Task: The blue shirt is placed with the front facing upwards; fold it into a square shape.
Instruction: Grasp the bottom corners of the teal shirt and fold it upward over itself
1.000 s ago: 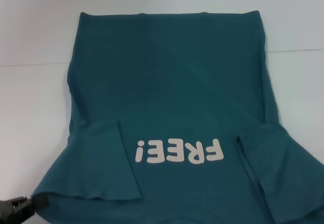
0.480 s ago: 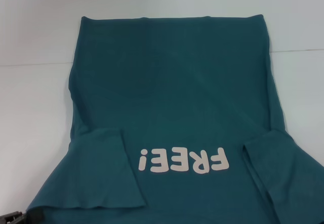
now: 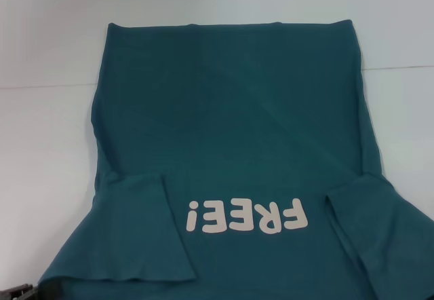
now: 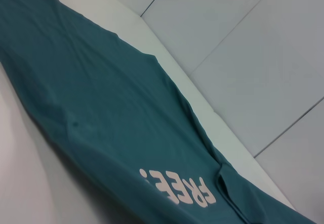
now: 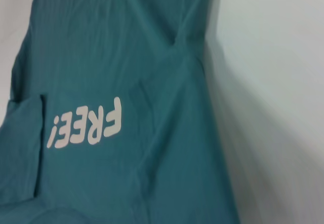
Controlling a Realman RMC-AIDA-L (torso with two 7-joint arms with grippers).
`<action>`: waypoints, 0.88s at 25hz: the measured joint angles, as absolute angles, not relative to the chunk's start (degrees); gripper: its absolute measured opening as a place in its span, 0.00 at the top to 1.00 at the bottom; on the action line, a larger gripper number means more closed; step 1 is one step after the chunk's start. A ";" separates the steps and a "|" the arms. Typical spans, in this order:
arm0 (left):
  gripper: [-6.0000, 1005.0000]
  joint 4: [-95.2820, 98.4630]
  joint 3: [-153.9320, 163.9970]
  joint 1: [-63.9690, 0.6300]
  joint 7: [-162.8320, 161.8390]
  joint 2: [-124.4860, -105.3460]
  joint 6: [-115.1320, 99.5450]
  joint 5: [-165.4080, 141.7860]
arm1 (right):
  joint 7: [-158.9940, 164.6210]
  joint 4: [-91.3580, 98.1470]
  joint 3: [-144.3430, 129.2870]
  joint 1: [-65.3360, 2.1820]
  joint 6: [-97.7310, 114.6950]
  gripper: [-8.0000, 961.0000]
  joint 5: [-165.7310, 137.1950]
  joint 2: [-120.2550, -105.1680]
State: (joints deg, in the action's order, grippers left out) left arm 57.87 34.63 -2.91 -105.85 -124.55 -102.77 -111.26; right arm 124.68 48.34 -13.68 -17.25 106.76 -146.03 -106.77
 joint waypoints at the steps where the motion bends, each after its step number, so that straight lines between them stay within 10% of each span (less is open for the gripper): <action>1: 0.97 57.60 34.62 -3.19 -105.85 -124.49 -102.60 -111.26 | 124.53 48.15 -13.27 -17.42 106.77 0.94 -146.02 -106.84; 22: 0.97 49.01 33.11 -18.33 -108.39 -122.82 -87.77 -111.95 | 128.49 42.10 -12.82 -27.28 95.56 0.93 -137.94 -106.01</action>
State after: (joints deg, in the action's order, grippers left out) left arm 49.01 33.11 -18.33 -108.39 -122.82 -87.77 -111.95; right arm 128.49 42.10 -12.82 -27.28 95.56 -137.94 -106.01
